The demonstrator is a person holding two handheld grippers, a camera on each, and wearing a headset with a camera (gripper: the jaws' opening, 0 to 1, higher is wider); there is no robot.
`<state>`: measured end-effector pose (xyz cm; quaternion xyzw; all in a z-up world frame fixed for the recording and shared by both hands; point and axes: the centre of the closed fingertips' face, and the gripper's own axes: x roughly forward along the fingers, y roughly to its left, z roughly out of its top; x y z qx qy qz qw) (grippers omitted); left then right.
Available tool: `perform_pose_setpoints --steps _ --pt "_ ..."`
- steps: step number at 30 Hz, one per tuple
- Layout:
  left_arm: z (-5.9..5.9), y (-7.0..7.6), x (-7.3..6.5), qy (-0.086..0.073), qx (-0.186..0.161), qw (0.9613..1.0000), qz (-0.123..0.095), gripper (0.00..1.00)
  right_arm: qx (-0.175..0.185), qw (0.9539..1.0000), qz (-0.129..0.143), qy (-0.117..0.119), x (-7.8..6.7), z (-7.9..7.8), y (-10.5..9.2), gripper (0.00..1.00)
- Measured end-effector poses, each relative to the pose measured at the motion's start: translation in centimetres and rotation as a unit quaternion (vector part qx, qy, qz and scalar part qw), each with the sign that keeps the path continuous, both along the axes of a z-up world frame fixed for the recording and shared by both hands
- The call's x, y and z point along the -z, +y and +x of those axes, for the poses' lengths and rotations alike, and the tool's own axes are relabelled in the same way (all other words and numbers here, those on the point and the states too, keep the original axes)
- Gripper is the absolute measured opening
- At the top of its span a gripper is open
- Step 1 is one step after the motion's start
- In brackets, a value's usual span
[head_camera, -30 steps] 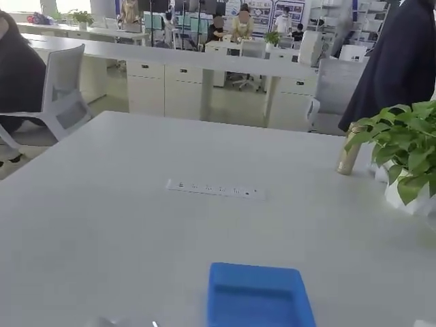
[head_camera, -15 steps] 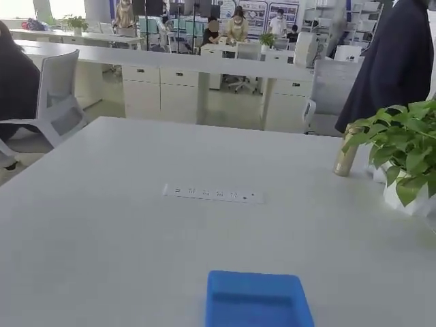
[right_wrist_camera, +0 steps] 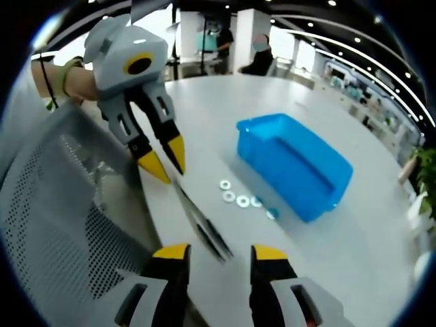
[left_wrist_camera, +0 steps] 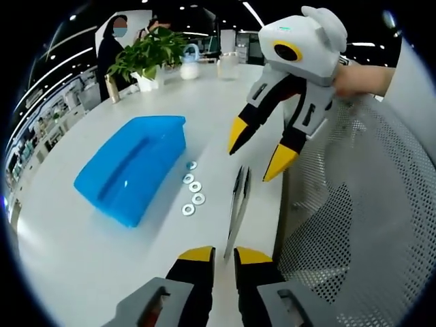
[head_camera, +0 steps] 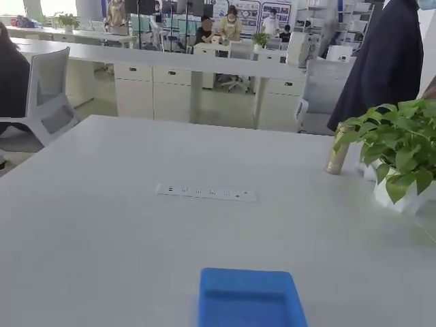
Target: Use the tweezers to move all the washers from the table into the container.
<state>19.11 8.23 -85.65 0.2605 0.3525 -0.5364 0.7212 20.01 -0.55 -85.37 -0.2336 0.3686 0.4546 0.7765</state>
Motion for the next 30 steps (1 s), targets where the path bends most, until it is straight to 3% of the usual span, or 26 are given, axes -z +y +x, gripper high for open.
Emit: perform_pose_setpoints --steps 4,8,11,17,21,30 --pt "-0.2 -0.3 0.2 0.013 0.004 0.9999 -0.003 0.07 0.0 1.0 -0.005 0.0 0.1 -0.1 -0.2 0.32" --pt "-0.1 -0.1 0.8 0.005 0.015 0.9998 0.013 0.06 0.002 1.0 -0.008 0.0 0.1 -0.1 -0.4 0.32" --pt "-0.1 -0.5 0.8 0.001 0.019 0.9998 0.004 0.03 0.004 1.0 -0.007 0.0 0.1 0.0 -0.5 0.32" --pt "0.0 -0.5 0.8 -0.003 0.029 0.9995 0.008 0.0 0.001 1.0 -0.006 0.002 0.2 -0.1 -0.3 0.32" --pt "-0.8 -0.8 -0.2 0.004 0.035 0.9994 -0.005 0.0 0.001 1.0 -0.006 0.002 0.3 0.0 -0.4 0.31" --pt "-1.1 -1.1 -4.4 -0.022 0.017 0.9981 -0.055 0.0 -0.003 1.0 -0.002 0.005 0.3 -0.2 -0.1 0.31"
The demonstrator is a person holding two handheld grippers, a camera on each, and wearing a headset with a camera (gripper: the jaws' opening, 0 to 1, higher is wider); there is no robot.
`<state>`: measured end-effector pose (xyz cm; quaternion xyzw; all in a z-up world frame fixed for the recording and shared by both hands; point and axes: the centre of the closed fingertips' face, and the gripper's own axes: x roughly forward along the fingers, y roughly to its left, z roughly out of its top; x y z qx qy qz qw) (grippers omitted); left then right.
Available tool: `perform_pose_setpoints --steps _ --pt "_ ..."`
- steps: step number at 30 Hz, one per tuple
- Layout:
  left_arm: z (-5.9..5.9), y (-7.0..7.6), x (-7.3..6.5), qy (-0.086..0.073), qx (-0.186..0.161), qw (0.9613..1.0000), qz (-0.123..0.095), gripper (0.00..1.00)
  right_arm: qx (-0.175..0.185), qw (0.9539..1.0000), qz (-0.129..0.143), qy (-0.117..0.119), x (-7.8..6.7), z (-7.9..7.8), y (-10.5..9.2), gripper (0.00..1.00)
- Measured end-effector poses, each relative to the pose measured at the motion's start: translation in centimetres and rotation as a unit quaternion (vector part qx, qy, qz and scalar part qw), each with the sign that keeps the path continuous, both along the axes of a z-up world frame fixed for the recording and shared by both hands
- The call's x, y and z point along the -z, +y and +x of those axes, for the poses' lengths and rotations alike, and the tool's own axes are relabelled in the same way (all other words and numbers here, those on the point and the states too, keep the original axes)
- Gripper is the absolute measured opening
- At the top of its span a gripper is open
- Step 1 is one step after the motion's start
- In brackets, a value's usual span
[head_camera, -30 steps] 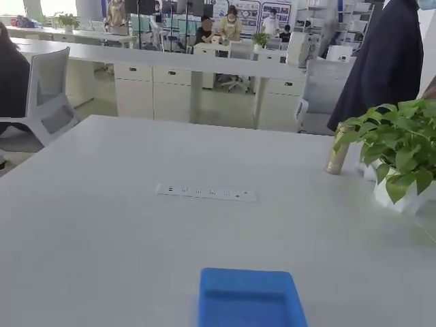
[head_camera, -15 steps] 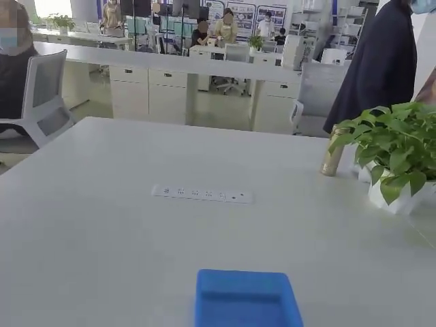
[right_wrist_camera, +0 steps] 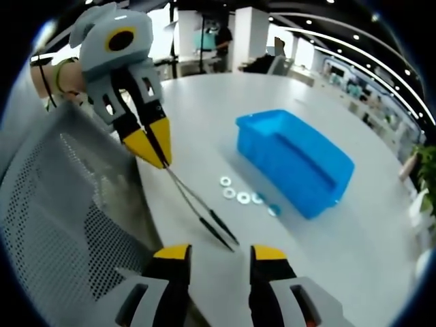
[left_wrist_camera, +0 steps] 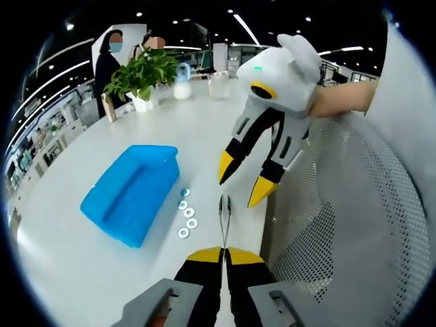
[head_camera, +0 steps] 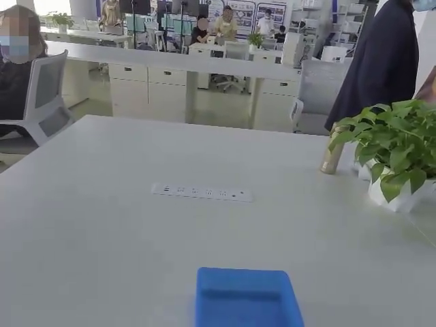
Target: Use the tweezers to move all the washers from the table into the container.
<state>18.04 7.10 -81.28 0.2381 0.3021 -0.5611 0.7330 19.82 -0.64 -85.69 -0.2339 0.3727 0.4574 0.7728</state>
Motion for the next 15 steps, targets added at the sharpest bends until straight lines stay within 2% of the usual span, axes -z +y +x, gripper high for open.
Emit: perform_pose_setpoints --steps 10,14,15 --pt "-1.5 -0.5 -3.3 -0.037 0.011 0.9992 -0.014 0.0 -0.015 0.9998 0.014 0.002 -0.2 -0.4 0.8 0.29" --pt "-1.7 -1.0 -4.5 -0.045 0.013 0.9986 -0.023 0.0 -0.035 0.9992 0.018 0.004 -0.4 -1.1 2.0 0.28" --pt "-1.8 -1.2 -4.7 -0.047 0.014 0.9985 -0.025 0.0 -0.05 0.9985 0.022 0.004 -0.5 -1.5 2.6 0.28"
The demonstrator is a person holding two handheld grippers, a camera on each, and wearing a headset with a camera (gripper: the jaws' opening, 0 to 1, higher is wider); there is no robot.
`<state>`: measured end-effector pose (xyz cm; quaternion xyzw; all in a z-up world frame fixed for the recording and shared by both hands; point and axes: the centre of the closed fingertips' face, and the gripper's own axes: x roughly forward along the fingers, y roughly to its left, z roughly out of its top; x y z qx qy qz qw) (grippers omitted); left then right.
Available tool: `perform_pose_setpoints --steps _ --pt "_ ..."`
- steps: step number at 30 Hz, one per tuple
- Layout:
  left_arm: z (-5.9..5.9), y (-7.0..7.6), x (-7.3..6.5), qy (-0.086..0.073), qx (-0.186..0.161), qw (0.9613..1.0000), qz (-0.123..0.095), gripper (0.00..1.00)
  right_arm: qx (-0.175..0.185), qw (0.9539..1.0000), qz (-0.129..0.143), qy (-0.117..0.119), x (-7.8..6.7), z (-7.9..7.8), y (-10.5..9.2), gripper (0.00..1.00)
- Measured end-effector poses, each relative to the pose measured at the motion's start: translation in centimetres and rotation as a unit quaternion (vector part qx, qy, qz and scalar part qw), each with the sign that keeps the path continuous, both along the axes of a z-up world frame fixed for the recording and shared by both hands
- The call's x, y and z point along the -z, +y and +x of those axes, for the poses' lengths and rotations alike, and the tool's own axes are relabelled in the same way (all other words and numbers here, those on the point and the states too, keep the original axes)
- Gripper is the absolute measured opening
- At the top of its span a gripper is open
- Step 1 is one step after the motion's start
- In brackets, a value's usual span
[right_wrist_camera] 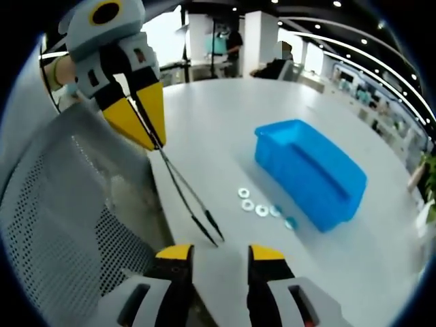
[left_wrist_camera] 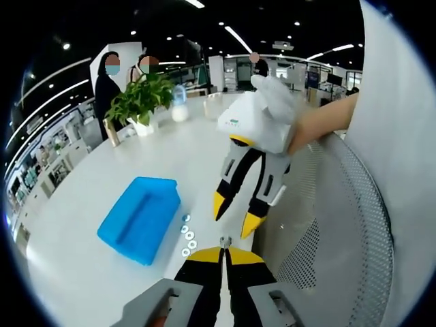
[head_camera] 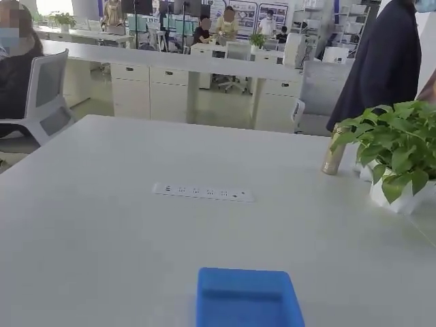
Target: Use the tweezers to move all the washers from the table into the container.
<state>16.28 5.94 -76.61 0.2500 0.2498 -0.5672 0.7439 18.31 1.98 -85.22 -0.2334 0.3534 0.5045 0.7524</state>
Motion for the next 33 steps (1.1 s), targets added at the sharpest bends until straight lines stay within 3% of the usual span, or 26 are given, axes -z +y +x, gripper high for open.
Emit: perform_pose_setpoints --steps 3,5,9,16,20,24,33 --pt "-0.1 -0.4 -0.3 -0.007 0.013 0.9999 0.004 0.0 -0.018 0.9998 0.01 -0.001 -0.4 -0.6 1.2 0.27" --pt "-0.3 -0.6 -0.3 -0.02 0.035 0.999 0.019 0.0 -0.023 0.9996 0.016 -0.004 -0.7 -0.7 1.9 0.26" --pt "-0.9 -1.2 -0.4 -0.046 0.085 0.9944 0.042 0.0 -0.032 0.9991 0.027 -0.012 -1.1 -0.8 2.8 0.24" --pt "-1.9 -2.4 -0.4 -0.061 0.135 0.9873 0.057 0.0 -0.05 0.9983 0.017 -0.024 -1.0 -1.0 2.4 0.16" --pt "-1.8 -2.8 -0.5 -0.063 0.146 0.9853 0.061 0.0 -0.055 0.9978 0.015 -0.034 -1.3 -0.8 2.4 0.13" --pt "-0.9 -3.3 -0.8 -0.066 0.137 0.9868 0.056 0.0 -0.075 0.9955 -0.001 -0.058 -1.4 -0.8 2.5 0.1" --pt "1.0 -4.0 -1.1 -0.065 0.105 0.9915 0.04 0.0 -0.068 0.9959 0.0 -0.06 -1.3 0.0 2.2 0.06"
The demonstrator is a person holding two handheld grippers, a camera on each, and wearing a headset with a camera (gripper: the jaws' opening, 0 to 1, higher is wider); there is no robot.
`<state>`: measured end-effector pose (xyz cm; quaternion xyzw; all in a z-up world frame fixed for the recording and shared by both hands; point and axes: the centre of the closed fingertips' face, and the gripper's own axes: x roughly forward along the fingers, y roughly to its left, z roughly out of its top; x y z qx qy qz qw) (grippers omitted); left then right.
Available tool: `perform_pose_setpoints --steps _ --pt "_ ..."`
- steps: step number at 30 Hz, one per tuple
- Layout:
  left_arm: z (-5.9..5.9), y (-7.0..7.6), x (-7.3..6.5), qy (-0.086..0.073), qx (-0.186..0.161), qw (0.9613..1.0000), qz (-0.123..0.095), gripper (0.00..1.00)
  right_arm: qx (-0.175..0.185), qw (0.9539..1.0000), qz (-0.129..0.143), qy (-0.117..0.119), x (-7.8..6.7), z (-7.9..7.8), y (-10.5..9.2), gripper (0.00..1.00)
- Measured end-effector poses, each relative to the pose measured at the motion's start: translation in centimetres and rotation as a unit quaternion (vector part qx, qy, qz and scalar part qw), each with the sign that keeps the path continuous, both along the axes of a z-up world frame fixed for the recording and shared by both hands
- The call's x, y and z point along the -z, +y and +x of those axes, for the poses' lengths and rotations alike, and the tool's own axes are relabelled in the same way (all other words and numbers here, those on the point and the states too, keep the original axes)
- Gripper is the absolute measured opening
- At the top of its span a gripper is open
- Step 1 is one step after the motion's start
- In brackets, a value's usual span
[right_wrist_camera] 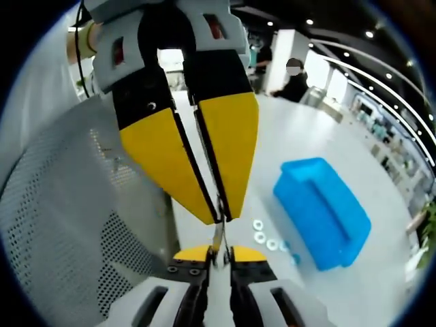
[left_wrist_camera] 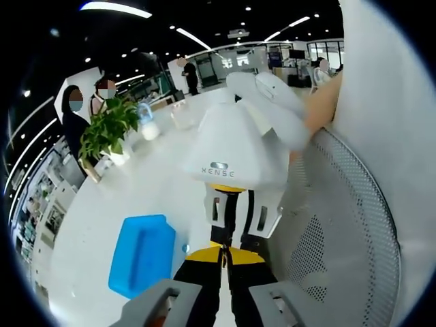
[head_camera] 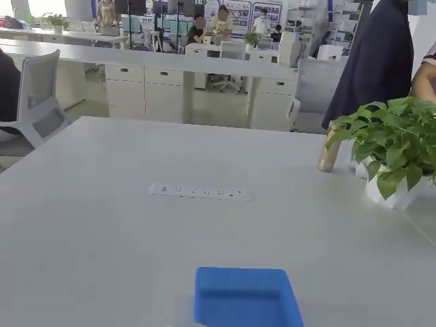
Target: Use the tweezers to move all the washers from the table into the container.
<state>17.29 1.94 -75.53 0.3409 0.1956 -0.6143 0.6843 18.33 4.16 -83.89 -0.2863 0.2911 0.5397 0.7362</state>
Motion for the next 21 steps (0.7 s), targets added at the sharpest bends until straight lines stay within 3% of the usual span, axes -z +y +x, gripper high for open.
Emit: perform_pose_setpoints --steps 3,5,10,15,21 --pt "0.6 -0.2 0.0 0.005 -0.008 0.9998 -0.016 0.0 0.004 1.0 0.006 0.001 0.0 0.3 -0.2 0.06" --pt "1.0 -0.2 0.0 0.007 -0.013 0.9997 -0.018 0.0 0.027 0.9992 0.026 0.018 -0.1 0.5 -0.1 0.06" --pt "1.6 -0.1 0.1 -0.003 -0.008 0.9999 -0.007 0.01 0.047 0.9974 0.044 0.034 0.0 1.1 -0.1 0.05" --pt "1.3 -0.3 0.1 -0.006 0.007 0.9999 -0.007 0.01 0.055 0.9961 0.055 0.043 0.1 0.9 -0.1 0.05" --pt "0.3 -0.4 0.1 0.012 0.02 0.9996 -0.017 0.0 0.053 0.9959 0.055 0.047 0.2 0.7 -0.1 0.05"
